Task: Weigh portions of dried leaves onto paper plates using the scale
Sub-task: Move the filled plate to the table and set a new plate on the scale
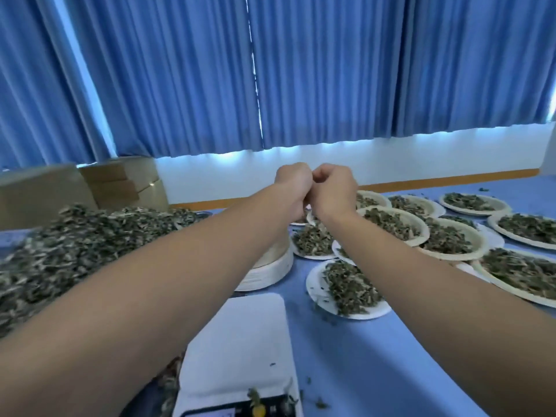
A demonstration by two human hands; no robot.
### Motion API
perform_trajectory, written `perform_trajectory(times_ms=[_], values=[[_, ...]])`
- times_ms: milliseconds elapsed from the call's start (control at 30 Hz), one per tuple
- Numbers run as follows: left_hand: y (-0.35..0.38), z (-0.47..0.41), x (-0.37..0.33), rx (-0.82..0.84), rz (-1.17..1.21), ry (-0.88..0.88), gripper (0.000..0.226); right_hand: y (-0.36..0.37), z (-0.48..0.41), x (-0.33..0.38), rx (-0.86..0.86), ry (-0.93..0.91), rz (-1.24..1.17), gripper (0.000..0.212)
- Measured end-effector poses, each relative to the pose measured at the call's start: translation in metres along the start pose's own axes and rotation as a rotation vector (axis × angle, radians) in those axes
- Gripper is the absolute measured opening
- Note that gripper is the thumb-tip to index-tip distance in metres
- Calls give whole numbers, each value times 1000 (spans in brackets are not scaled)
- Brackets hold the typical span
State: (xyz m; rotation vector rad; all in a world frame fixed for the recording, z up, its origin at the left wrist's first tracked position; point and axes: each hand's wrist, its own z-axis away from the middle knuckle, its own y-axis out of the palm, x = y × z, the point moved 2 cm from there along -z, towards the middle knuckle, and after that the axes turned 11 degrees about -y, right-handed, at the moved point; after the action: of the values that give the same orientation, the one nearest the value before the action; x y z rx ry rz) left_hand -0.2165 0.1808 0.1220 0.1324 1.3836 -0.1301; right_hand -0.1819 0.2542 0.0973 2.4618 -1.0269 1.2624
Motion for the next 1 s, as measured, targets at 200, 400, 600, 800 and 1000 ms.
perform_trajectory(times_ms=[200, 400, 600, 800, 1000], values=[[-109, 4, 19, -139, -125, 79, 24, 64, 28, 34, 453, -203, 136, 31], [-179, 23, 48, -6, -813, 466, 40, 64, 58, 27, 889, -388, 376, 33], [-198, 24, 59, 163, -1173, 661, 23, 55, 57, 27, 948, -594, 508, 19], [-197, 21, 59, 168, -1226, 741, 22, 58, 54, 35, 1078, -869, 845, 38], [-193, 22, 55, 173, -1308, 771, 21, 56, 57, 43, 1033, -1052, 999, 45]])
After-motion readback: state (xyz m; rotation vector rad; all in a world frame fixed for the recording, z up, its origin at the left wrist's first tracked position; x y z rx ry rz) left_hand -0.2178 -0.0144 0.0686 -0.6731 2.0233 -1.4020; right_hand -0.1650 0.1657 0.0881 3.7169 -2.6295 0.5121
